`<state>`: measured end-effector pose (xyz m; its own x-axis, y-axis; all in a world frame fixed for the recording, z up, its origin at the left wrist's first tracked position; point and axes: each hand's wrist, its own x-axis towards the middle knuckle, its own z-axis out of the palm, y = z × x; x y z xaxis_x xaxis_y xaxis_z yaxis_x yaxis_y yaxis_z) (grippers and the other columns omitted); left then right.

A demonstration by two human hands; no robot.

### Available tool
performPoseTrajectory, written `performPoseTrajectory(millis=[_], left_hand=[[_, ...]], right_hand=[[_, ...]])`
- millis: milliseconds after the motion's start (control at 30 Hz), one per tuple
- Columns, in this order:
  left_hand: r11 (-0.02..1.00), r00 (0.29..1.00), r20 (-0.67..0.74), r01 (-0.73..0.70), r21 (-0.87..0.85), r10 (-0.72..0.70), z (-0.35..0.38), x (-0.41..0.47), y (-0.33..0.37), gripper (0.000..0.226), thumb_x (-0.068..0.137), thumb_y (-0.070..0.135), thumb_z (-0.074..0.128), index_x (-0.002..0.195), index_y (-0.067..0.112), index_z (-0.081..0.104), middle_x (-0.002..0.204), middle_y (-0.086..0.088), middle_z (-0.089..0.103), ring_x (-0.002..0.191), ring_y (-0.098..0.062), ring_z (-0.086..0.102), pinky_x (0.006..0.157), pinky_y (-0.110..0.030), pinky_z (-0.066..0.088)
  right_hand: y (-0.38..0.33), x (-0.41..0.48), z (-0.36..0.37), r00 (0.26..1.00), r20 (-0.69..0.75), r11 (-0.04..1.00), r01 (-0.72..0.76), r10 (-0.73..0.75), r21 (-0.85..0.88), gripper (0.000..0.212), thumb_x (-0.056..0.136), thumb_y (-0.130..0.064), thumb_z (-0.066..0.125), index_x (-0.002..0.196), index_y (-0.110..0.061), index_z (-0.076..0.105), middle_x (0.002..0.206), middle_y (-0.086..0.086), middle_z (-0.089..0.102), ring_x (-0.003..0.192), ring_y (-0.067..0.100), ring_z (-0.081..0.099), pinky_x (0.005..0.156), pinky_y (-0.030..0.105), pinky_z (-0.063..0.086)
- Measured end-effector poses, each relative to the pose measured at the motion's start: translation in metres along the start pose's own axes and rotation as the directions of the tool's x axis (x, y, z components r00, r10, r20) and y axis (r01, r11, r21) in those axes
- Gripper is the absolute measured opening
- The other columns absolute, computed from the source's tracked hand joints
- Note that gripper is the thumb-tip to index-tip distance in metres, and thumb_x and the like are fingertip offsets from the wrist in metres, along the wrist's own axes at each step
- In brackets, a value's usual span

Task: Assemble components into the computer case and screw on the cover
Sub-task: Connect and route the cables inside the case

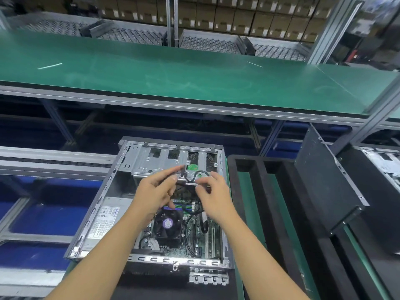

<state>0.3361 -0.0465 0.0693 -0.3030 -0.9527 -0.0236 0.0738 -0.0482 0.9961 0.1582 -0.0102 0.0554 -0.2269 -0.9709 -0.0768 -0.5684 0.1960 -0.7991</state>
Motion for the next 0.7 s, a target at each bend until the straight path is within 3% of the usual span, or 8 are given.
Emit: performPoseTrajectory(millis=[67,133,267,367,467,567,633,700], left_hand=[[0.991,0.997,-0.057,0.041,-0.125,-0.049,-0.002,0.002,0.002,0.029,0.099,0.015,0.056,0.116,0.031,0.073,0.066,-0.002,0.052,0.039,-0.010,0.027,0.050,-0.030,0.054],[0.965,0.986,-0.126,0.071,-0.252,-0.105,-0.005,0.005,0.005,0.026,0.099,0.016,0.056,0.112,0.029,0.075,0.073,-0.002,0.061,0.039,-0.008,0.028,0.048,-0.028,0.053],[0.924,0.974,-0.140,0.115,-0.365,-0.177,-0.011,0.008,0.002,0.022,0.097,0.019,0.058,0.108,0.028,0.076,0.100,0.000,0.074,0.041,-0.007,0.033,0.046,-0.026,0.048],[0.917,0.969,-0.144,0.131,-0.378,-0.198,-0.018,0.010,-0.003,0.020,0.096,0.023,0.061,0.113,0.020,0.072,0.116,0.000,0.072,0.043,-0.007,0.038,0.048,-0.026,0.049],[0.913,0.943,-0.236,0.131,-0.387,-0.236,-0.031,0.016,-0.006,0.025,0.096,0.025,0.060,0.117,0.013,0.068,0.117,0.001,0.072,0.043,-0.006,0.038,0.047,-0.023,0.048],[0.901,0.902,-0.340,0.108,-0.420,-0.267,-0.050,0.022,-0.006,0.019,0.097,0.022,0.057,0.111,0.014,0.068,0.111,0.000,0.074,0.039,-0.004,0.034,0.041,-0.017,0.041],[0.903,0.876,-0.385,0.117,-0.413,-0.289,-0.060,0.024,-0.005,0.018,0.096,0.022,0.057,0.108,0.015,0.068,0.109,0.003,0.075,0.038,-0.004,0.031,0.040,-0.015,0.037],[0.918,0.861,-0.415,0.133,-0.372,-0.293,-0.066,0.024,-0.006,0.017,0.093,0.021,0.057,0.104,0.015,0.069,0.101,0.006,0.075,0.039,-0.005,0.027,0.039,-0.015,0.032]], right_hand=[[0.003,-0.003,0.008,0.985,0.168,0.958,0.074,-0.028,-0.275,0.035,0.102,-0.050,0.049,0.134,-0.038,0.059,0.171,-0.001,-0.002,0.155,0.025,-0.004,0.125,0.050,0.002],[0.001,-0.009,0.009,0.952,0.284,0.930,0.200,-0.112,-0.307,0.047,0.099,-0.063,0.043,0.141,-0.042,0.053,0.170,-0.010,-0.008,0.154,0.020,-0.014,0.124,0.052,-0.004],[-0.002,-0.015,0.012,0.810,0.555,0.874,0.397,-0.190,-0.281,0.068,0.091,-0.059,0.065,0.149,-0.029,0.046,0.156,0.001,0.042,0.144,0.025,0.031,0.120,0.047,0.026],[-0.002,-0.018,0.016,0.748,0.656,0.877,0.382,-0.106,-0.293,0.076,0.090,-0.048,0.073,0.152,-0.022,0.038,0.147,0.003,0.055,0.132,0.026,0.051,0.110,0.041,0.042],[0.002,-0.020,0.010,0.709,0.699,0.869,0.401,-0.093,-0.291,0.060,0.094,-0.022,0.070,0.148,-0.019,0.043,0.128,0.001,0.064,0.115,0.022,0.060,0.099,0.039,0.050],[0.007,-0.020,0.001,0.747,0.657,0.909,0.337,-0.101,-0.244,0.038,0.098,0.000,0.052,0.131,-0.019,0.058,0.114,-0.002,0.067,0.103,0.017,0.064,0.089,0.029,0.053],[0.008,-0.022,-0.003,0.808,0.571,0.929,0.310,-0.146,-0.201,0.023,0.104,-0.006,0.049,0.116,-0.020,0.063,0.104,-0.006,0.071,0.090,0.006,0.067,0.076,0.018,0.050],[0.006,-0.023,-0.007,0.864,0.464,0.966,0.252,-0.195,-0.064,0.015,0.106,-0.014,0.048,0.106,-0.022,0.061,0.091,-0.008,0.073,0.066,0.002,0.063,0.060,0.018,0.048]])
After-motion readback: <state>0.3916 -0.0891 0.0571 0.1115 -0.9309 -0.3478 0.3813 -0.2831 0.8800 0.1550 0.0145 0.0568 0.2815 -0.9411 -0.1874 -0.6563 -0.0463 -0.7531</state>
